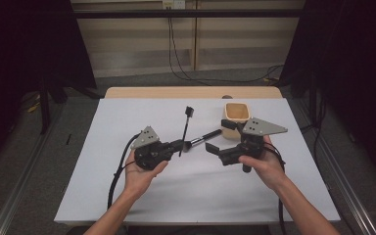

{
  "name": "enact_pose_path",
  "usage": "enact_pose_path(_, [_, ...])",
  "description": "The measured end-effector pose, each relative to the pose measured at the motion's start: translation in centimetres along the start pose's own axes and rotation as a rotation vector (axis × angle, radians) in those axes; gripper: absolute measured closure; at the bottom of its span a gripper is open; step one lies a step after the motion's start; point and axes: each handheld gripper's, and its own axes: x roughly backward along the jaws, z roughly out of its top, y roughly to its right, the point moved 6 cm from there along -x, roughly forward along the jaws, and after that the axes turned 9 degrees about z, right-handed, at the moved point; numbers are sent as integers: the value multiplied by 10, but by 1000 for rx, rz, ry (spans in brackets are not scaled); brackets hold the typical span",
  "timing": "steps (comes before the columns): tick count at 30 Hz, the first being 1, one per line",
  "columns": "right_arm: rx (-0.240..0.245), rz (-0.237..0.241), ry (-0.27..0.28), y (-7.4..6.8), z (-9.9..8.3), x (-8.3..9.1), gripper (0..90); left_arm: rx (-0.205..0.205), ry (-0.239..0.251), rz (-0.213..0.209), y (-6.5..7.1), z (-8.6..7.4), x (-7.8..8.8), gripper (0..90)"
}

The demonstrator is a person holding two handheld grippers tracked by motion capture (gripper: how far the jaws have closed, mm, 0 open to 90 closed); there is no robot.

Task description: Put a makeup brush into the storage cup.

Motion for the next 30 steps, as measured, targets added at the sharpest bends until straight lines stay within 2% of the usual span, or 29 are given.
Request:
enact_pose_path(2, [0, -20, -1, 2, 1, -5, 51, -6, 6, -6, 2, 0, -1, 863])
enact_pose_path(3, [-17, -26, 1, 3, 2, -8, 62, -5, 10, -7, 2, 0, -1, 863])
enact_pose_path(5, [-41, -12, -1, 3, 3, -12, 69, -8, 19, -4, 3, 0, -3, 863])
enact_pose_path(13, [-55, 33, -18, 3, 4, -28, 167, -2, 15, -15, 6, -3, -12, 863])
enact_pose_path(19, [-63, 32, -19, 4, 3, -38, 249, -15, -7, -27, 10, -7, -15, 863])
enact_pose_path(21, [-69, 40, -20, 3, 0, -41, 320, 1, 0, -34, 12, -7, -17, 863])
enact_pose_path(23, [-71, 42, -35, 4, -3, -42, 359, -3, -4, -42, 15, -7, -19, 863])
enact_pose_path(25, [-86, 52, -35, 6, -5, -41, 458, -9, -9, -45, 18, -8, -21, 863])
enact_pose_path(27, [-99, 60, -33, 7, -6, -41, 504, -16, -14, -45, 20, -10, -22, 863])
enact_pose_path(28, [-104, 71, -34, 7, -6, -40, 566, -17, -15, -48, 20, -10, -22, 863])
enact_pose_path(30, [-112, 70, -34, 8, -6, -39, 618, -17, -17, -52, 20, -10, -23, 863])
